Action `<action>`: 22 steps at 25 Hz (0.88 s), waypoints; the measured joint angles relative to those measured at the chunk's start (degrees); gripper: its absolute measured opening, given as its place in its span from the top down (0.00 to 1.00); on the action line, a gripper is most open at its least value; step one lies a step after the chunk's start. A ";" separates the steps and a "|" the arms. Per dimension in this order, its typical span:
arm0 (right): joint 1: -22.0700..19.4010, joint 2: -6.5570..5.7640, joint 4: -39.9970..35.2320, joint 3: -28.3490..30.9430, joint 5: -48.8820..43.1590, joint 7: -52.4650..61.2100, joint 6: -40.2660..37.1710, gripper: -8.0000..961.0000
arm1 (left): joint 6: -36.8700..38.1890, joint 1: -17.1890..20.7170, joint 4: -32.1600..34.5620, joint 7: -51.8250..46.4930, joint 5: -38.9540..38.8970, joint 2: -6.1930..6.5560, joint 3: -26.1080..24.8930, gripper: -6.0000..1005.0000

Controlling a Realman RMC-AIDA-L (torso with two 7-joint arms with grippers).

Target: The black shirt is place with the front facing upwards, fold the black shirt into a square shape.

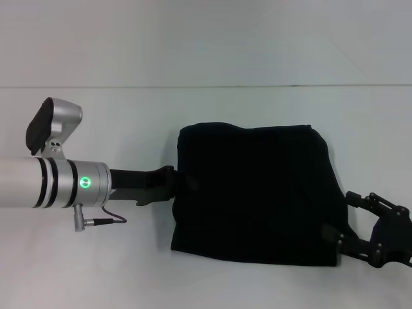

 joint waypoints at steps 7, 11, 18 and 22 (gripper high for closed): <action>0.15 0.00 0.00 0.27 0.15 0.01 0.00 0.05 | -0.89 -0.47 0.00 1.05 -0.09 -0.31 -0.43 0.76; 0.07 0.00 0.00 0.50 0.44 0.01 -0.02 0.05 | -2.81 -2.37 0.00 1.89 -0.41 -0.24 -0.85 0.89; 0.33 0.00 -0.04 1.19 0.52 0.01 -0.77 0.05 | -7.10 -4.76 0.48 2.84 -1.56 1.28 -1.01 0.90; 0.52 0.01 -0.14 1.47 0.53 0.01 -1.05 0.05 | -7.79 -3.03 0.27 2.57 -1.60 2.11 -2.74 0.90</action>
